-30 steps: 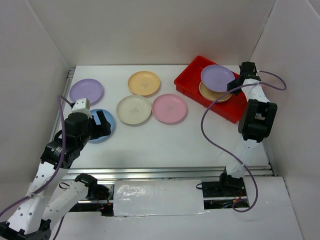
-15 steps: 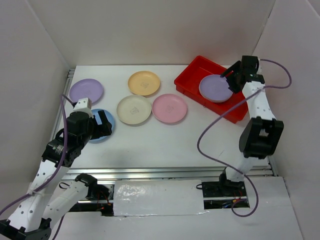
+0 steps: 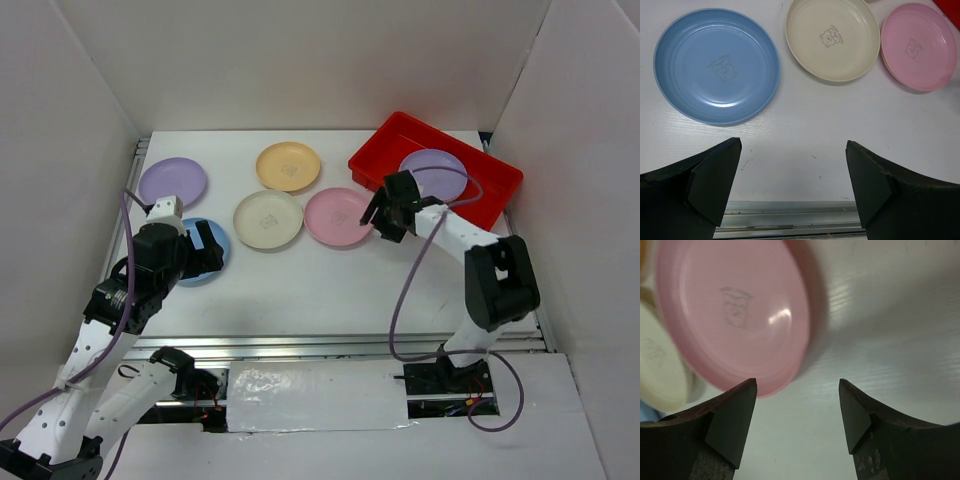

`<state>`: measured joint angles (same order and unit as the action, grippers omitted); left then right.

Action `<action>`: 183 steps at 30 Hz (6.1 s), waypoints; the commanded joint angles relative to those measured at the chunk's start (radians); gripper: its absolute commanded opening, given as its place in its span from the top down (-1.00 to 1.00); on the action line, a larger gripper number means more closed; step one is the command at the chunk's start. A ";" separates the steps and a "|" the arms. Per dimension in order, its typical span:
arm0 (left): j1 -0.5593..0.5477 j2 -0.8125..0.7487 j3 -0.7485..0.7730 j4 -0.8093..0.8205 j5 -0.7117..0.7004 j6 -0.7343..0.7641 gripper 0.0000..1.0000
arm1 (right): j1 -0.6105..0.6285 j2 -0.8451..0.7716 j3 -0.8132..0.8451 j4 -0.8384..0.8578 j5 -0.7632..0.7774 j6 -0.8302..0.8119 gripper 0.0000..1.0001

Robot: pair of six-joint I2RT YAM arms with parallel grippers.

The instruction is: Place the plates into the plastic bin on the countertop

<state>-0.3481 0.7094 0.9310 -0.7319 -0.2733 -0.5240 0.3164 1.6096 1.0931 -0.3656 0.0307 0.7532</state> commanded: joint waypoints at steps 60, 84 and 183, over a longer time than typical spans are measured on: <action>0.001 -0.011 0.005 0.037 0.000 0.015 -0.99 | -0.205 -0.185 0.308 -0.103 -0.063 -0.115 -0.90; 0.003 -0.042 0.003 0.034 -0.014 0.005 -0.99 | 0.325 0.697 0.872 -0.274 0.040 -0.046 -0.63; 0.175 1.326 0.409 0.856 0.198 -0.447 -0.99 | 0.145 -0.849 -0.630 0.401 -0.482 0.150 -0.74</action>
<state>-0.1829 1.9625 1.2316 0.0864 -0.0402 -0.9447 0.4301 0.8001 0.4980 -0.0349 -0.4492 0.8803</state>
